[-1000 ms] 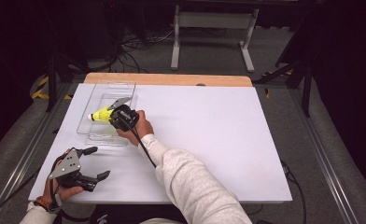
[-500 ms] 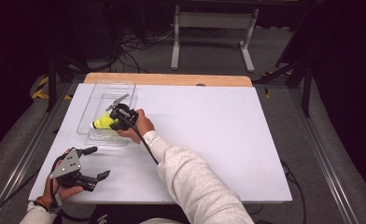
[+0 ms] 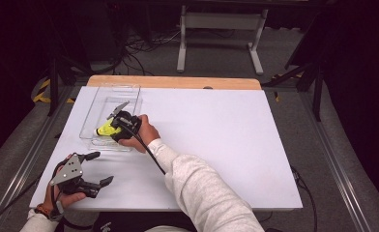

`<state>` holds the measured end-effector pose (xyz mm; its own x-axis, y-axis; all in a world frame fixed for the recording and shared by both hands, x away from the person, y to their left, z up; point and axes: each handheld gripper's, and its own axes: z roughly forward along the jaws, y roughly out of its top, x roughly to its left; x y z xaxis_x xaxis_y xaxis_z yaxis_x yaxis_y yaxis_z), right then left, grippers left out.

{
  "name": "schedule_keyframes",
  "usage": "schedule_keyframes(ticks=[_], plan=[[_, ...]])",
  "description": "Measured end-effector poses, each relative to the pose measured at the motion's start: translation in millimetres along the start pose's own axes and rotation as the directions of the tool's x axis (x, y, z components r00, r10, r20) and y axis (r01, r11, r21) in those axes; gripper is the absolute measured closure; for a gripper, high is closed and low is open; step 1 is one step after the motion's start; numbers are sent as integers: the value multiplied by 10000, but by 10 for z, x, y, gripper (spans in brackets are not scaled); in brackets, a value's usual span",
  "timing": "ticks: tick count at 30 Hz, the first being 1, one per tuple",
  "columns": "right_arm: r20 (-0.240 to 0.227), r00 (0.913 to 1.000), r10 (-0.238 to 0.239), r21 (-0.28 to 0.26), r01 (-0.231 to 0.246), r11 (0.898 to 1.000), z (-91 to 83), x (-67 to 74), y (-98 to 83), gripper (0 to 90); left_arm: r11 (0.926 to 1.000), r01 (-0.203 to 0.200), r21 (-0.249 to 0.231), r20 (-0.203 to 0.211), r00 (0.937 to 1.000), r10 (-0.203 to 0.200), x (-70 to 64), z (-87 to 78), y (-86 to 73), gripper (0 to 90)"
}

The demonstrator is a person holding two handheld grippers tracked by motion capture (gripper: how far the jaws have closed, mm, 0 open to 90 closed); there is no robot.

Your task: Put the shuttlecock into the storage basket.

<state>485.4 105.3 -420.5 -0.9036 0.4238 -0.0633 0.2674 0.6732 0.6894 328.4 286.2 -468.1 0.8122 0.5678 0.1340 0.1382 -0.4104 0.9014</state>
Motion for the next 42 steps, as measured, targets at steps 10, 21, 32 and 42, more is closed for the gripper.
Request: schedule_keyframes(ticks=[10,21,32,42], plan=[[461,9981,-414,-475,436,9979,-124,42,-40,521,10000,19,26,-54,10000,-19,5,-17,-9,67],[527,9968,-594,-768,634,9950,-214,26,-95,511,10000,76,52,-101,9999,-76,8,-17,-14,67],[602,9927,-1043,-1070,1103,9881,-274,53,-120,462,9999,42,108,-133,9999,-41,8,-13,-15,68],[631,9928,-1018,-1217,1089,9866,-278,54,-126,441,9999,37,97,-178,9998,-36,12,-27,-16,68]])
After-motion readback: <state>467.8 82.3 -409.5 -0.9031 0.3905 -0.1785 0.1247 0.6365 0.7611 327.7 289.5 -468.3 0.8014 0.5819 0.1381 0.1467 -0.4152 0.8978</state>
